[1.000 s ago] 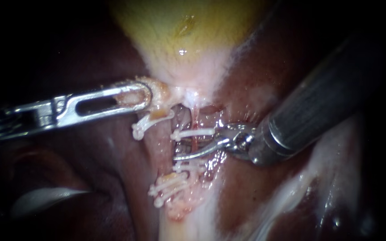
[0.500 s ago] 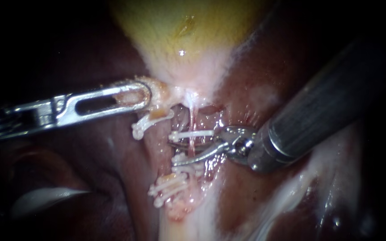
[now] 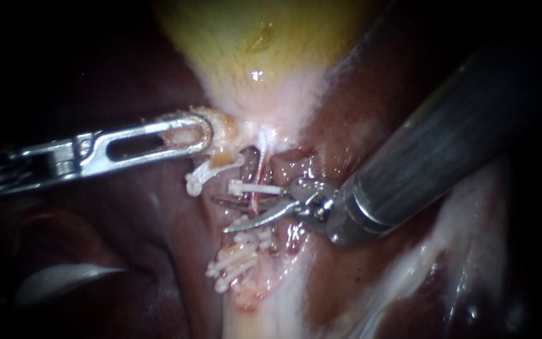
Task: Go to the cutting position right tube
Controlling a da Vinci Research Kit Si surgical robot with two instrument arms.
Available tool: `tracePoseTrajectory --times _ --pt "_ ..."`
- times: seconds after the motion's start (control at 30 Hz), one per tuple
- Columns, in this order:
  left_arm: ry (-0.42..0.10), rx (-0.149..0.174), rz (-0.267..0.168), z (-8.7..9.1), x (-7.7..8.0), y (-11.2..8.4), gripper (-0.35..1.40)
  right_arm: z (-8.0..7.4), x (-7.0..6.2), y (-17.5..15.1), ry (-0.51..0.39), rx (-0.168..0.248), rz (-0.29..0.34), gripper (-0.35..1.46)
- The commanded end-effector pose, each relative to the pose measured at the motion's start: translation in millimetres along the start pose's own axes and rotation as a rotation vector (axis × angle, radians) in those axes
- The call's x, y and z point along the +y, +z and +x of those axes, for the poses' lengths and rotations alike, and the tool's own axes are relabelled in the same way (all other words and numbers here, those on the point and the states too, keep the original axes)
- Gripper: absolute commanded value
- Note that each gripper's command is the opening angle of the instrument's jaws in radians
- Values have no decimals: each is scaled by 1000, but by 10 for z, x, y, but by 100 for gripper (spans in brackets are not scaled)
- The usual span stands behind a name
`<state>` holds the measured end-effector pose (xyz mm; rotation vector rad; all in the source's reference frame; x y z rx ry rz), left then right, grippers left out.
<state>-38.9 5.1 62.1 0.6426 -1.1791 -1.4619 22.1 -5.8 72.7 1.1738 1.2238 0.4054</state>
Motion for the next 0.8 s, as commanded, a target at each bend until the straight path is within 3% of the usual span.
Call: tracePoseTrajectory --times 0.03,0.2,0.4,0.8 --pt "0 -1 -2 0 0 0 -35 0 1 -1 -17 -2 -2 138" --pt "0 -1 -2 0 1 0 -35 1 4 1 -106 -3 -5 135" --pt "0 -1 -2 0 1 0 -35 -2 5 4 -150 -5 -4 131" --pt "0 -1 -2 0 2 0 -35 -2 4 3 -150 -4 -9 131"
